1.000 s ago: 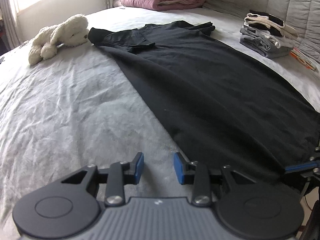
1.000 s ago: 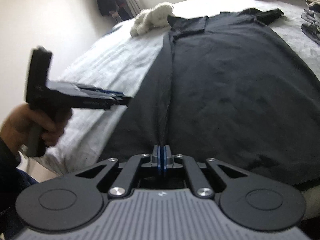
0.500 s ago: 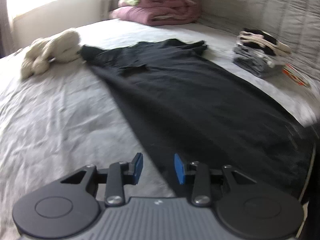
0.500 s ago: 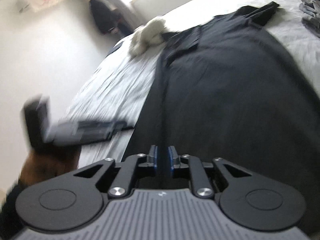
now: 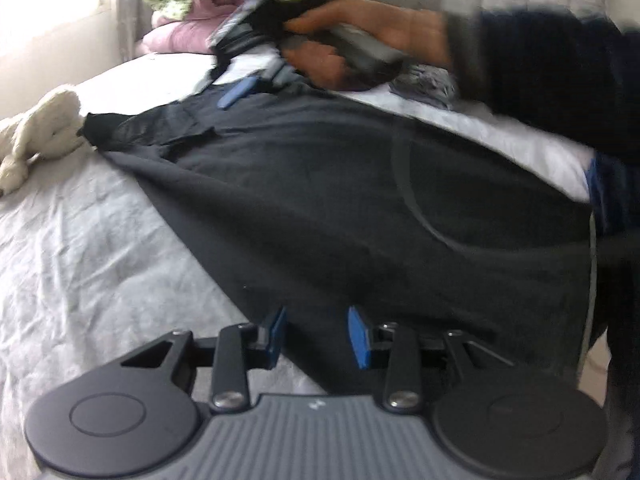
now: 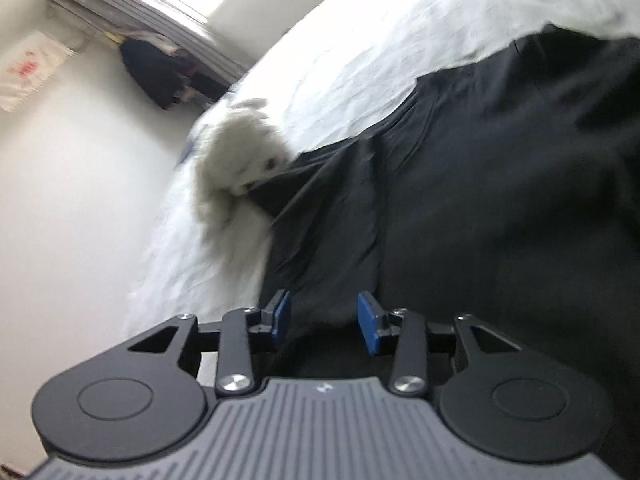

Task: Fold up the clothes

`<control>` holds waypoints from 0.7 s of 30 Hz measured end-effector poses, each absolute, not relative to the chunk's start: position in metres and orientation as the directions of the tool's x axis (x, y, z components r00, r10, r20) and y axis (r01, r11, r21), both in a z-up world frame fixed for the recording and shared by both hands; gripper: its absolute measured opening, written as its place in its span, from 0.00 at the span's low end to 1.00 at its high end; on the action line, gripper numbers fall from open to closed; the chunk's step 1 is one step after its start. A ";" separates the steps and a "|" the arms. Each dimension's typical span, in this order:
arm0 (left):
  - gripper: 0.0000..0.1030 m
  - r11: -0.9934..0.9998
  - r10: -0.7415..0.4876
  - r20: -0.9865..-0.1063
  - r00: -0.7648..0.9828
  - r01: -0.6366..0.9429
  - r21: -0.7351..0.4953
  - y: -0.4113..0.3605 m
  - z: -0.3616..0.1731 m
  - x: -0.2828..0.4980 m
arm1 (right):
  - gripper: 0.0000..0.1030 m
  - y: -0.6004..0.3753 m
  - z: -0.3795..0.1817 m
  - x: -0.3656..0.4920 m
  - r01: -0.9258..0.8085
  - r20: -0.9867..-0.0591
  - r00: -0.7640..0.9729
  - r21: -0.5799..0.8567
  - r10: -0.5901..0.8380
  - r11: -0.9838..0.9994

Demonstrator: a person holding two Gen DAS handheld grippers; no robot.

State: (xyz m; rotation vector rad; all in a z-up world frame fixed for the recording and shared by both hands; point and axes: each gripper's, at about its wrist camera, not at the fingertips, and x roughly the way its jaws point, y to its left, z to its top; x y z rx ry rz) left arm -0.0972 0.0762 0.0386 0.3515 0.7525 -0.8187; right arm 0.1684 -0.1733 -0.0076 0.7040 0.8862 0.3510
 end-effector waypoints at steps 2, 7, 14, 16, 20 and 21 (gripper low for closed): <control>0.34 0.641 -0.531 -0.724 0.440 0.768 -0.004 0.077 0.037 -0.096 | 0.40 -0.169 -0.016 0.185 0.011 -0.617 0.575 0.662 0.537 0.749; 0.34 0.626 -0.540 -0.729 0.422 0.780 -0.012 0.080 0.035 -0.094 | 0.34 -0.154 -0.029 0.192 -0.040 -0.643 0.560 0.608 0.522 0.793; 0.34 0.622 -0.539 -0.731 0.417 0.783 -0.011 0.082 0.035 -0.095 | 0.02 -0.157 -0.025 0.190 -0.080 -0.675 0.571 0.520 0.467 0.850; 0.34 0.621 -0.539 -0.732 0.418 0.784 -0.010 0.083 0.035 -0.096 | 0.02 -0.156 -0.017 0.190 -0.096 -0.672 0.590 0.491 0.447 0.866; 0.34 0.618 -0.538 -0.734 0.415 0.786 -0.009 0.085 0.034 -0.097 | 0.02 -0.154 0.012 0.191 -0.152 -0.630 0.655 0.430 0.416 0.890; 0.34 0.618 -0.539 -0.734 0.414 0.786 -0.009 0.086 0.034 -0.097 | 0.02 -0.155 0.021 0.190 -0.163 -0.614 0.674 0.419 0.411 0.893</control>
